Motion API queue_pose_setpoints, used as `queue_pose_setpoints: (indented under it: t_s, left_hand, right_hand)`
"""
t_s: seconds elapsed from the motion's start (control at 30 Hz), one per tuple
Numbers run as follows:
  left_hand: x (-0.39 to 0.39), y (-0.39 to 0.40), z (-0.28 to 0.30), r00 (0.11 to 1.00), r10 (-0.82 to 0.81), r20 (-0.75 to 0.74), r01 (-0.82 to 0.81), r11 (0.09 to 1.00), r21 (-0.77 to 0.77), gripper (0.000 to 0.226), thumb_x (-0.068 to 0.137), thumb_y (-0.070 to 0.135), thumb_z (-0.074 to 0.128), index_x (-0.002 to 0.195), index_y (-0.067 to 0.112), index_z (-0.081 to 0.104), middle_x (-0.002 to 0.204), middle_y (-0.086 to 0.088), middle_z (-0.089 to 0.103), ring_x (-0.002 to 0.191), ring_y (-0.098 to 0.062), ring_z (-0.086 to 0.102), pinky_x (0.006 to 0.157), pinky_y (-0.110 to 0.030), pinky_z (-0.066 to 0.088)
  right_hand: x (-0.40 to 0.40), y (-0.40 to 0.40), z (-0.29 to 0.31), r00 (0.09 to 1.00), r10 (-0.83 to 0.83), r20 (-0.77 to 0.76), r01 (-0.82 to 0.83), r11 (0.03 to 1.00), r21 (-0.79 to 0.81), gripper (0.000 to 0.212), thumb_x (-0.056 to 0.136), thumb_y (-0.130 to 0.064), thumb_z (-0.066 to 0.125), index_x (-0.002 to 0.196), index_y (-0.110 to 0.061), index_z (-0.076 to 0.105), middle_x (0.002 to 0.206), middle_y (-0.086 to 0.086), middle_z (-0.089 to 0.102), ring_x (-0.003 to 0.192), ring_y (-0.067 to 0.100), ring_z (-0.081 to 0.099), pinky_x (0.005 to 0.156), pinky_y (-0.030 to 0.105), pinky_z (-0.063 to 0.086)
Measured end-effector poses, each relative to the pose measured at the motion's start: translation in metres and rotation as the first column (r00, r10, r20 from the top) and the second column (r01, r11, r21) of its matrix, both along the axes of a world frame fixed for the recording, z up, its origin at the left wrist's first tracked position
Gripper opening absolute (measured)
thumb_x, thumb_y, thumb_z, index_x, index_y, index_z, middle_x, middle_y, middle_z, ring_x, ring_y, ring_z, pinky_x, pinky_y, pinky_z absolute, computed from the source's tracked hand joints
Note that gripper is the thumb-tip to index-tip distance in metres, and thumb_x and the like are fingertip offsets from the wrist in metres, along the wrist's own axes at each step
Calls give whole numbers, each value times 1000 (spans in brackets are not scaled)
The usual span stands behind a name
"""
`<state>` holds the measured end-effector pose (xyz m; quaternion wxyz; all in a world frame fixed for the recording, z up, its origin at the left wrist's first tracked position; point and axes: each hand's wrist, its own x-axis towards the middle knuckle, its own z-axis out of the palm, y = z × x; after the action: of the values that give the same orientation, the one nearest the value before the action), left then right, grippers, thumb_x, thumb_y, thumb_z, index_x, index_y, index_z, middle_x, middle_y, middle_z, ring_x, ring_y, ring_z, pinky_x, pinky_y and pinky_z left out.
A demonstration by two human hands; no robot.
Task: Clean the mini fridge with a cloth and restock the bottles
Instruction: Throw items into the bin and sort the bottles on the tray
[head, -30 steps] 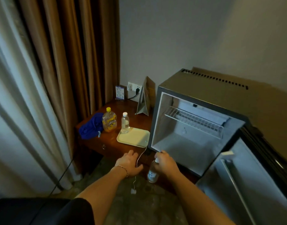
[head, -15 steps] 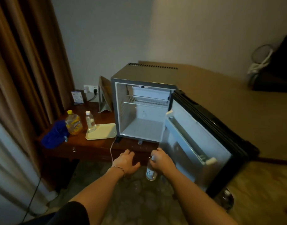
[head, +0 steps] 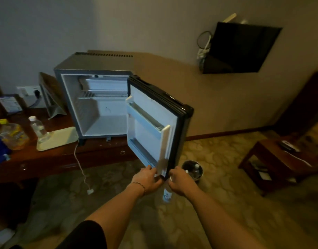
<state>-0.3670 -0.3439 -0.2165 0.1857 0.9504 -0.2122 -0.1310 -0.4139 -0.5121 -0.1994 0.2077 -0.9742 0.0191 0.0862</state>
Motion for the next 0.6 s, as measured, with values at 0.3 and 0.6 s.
queue_pose_setpoints:
  t_s: [0.3, 0.6]
  left_hand:
    - [-18, -165, 8, 986, -160, -51, 162, 986, 28, 40, 91, 48, 53, 118, 19, 58, 119, -7, 59, 97, -23, 58, 78, -33, 48]
    - [12, -275, -12, 998, -43, -50, 44, 999, 18, 53, 90, 59, 49, 133, 28, 50, 129, -2, 51, 112, -22, 55, 92, -38, 52]
  right_hand:
    - [-36, -166, -6, 990, -135, -52, 133, 991, -30, 33, 92, -28, 52, 120, -14, 63, 134, 10, 52, 113, 30, 59, 95, 42, 51]
    - [-27, -310, -5, 985, -161, -55, 157, 985, -71, 27, 97, -26, 54, 121, -15, 61, 127, 8, 52, 114, 24, 53, 90, 29, 43]
